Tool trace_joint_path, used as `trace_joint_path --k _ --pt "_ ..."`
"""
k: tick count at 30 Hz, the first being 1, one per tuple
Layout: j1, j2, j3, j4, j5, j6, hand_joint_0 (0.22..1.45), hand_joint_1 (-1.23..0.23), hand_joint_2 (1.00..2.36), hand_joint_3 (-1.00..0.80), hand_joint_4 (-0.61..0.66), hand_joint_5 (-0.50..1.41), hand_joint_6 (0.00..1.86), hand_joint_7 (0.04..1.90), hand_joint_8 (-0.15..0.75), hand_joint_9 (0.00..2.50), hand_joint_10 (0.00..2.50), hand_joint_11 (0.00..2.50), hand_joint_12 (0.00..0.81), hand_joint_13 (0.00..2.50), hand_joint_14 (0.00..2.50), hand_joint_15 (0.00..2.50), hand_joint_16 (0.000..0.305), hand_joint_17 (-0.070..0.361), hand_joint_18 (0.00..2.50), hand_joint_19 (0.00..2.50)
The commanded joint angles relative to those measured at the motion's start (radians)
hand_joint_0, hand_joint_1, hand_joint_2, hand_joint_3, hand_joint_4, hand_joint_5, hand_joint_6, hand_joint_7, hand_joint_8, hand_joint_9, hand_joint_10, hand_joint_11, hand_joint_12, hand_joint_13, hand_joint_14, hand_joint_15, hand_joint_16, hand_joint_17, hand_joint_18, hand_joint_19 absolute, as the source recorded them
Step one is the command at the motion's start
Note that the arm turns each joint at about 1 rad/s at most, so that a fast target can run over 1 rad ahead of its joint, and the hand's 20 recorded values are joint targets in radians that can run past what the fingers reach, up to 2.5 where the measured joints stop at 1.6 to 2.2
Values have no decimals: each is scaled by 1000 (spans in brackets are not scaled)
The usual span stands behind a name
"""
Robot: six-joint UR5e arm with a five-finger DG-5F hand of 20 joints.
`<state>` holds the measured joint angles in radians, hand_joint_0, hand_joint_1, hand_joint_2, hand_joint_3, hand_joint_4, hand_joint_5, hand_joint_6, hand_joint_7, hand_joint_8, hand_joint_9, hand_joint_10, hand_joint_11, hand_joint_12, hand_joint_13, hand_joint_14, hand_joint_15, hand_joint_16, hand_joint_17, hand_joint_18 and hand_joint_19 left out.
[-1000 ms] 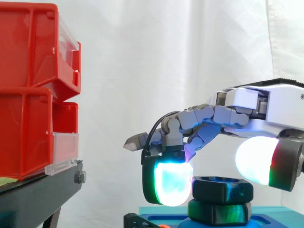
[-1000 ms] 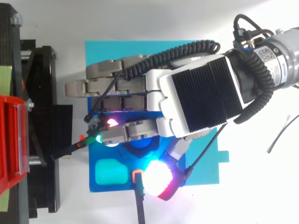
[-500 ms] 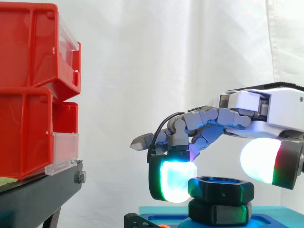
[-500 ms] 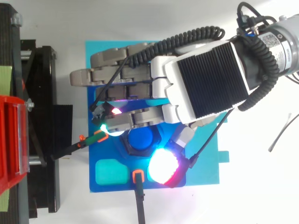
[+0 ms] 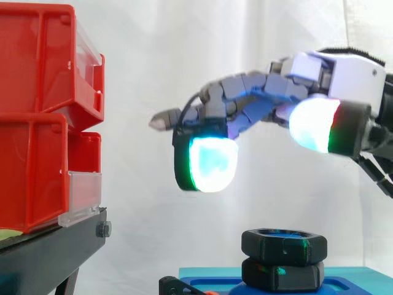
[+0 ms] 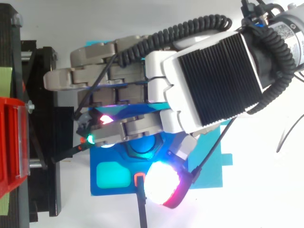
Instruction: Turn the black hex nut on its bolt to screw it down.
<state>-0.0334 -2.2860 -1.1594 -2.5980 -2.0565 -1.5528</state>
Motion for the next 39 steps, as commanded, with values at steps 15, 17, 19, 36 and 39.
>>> trace_joint_path --k 15,17,19,36,39 --pt "53 -1 -2 -40 75 17 373 -522 1000 -500 301 -59 542 1334 359 772 5 177 437 402 0 0 66 149 508 191" --pt "61 -1 -37 -16 79 17 379 -541 1000 -500 300 -61 544 1329 356 768 5 184 433 396 0 0 66 148 505 194" --pt "63 -1 -49 6 84 19 380 -555 1000 -500 302 -64 545 1327 354 761 4 178 431 395 0 0 65 147 503 199" --pt "61 -1 -52 7 81 17 416 -597 1000 -500 316 -89 500 1250 306 582 4 173 404 220 0 0 62 140 304 155" --pt "61 -1 -52 4 79 13 400 -600 1000 -500 332 -121 500 1160 302 394 3 144 414 48 0 0 66 148 69 120"
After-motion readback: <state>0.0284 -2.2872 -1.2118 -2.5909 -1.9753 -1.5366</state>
